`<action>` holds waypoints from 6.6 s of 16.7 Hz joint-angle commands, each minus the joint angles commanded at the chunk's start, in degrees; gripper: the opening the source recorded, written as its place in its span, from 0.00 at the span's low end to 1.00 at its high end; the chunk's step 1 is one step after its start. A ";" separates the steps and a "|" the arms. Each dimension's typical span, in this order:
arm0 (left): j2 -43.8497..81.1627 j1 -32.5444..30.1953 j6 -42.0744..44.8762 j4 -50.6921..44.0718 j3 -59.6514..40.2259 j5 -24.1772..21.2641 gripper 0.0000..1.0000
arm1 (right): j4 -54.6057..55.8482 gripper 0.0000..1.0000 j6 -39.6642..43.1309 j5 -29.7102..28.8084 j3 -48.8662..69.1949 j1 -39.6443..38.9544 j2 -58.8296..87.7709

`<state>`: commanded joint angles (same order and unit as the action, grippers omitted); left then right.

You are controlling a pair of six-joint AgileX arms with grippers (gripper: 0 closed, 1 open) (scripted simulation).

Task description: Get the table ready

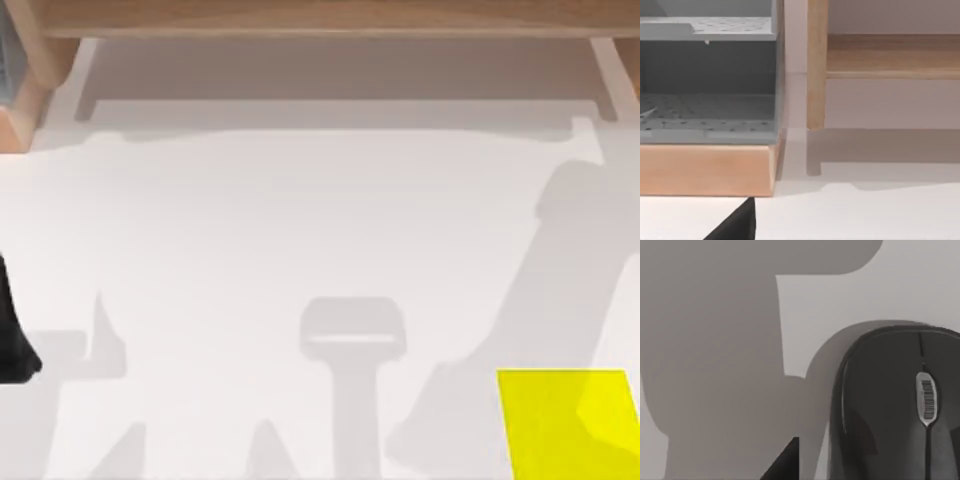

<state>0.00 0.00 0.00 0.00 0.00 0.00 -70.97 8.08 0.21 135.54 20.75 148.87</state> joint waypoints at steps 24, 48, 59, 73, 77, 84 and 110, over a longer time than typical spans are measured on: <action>0.00 0.00 0.00 0.00 0.00 0.00 1.00 | -0.71 0.00 -1.47 -1.27 -5.11 0.83 -9.60; 0.00 0.00 0.00 0.00 0.00 0.00 1.00 | 21.68 0.00 -29.98 -2.89 -76.36 -40.26 -61.05; 0.00 0.00 0.00 0.00 0.00 0.00 1.00 | 25.73 0.00 -36.16 -3.08 -92.92 -50.06 -66.55; 0.00 0.00 0.00 0.00 0.00 0.00 1.00 | 26.84 0.00 -36.30 -3.11 -91.05 -49.74 -67.89; 0.00 0.00 0.00 0.00 0.00 0.00 1.00 | 27.65 0.00 -36.35 -3.21 -90.19 -49.67 -68.68; 0.00 0.00 0.00 0.00 0.00 0.00 1.00 | 28.79 0.00 -36.33 -3.35 -89.70 -49.67 -69.22; 0.00 0.00 0.00 0.00 0.00 0.00 1.00 | 28.47 0.75 -36.11 -3.07 -94.26 -49.99 -65.15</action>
<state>0.00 0.00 0.00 0.00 0.00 0.00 -42.50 -28.03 -2.86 41.28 -29.23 83.72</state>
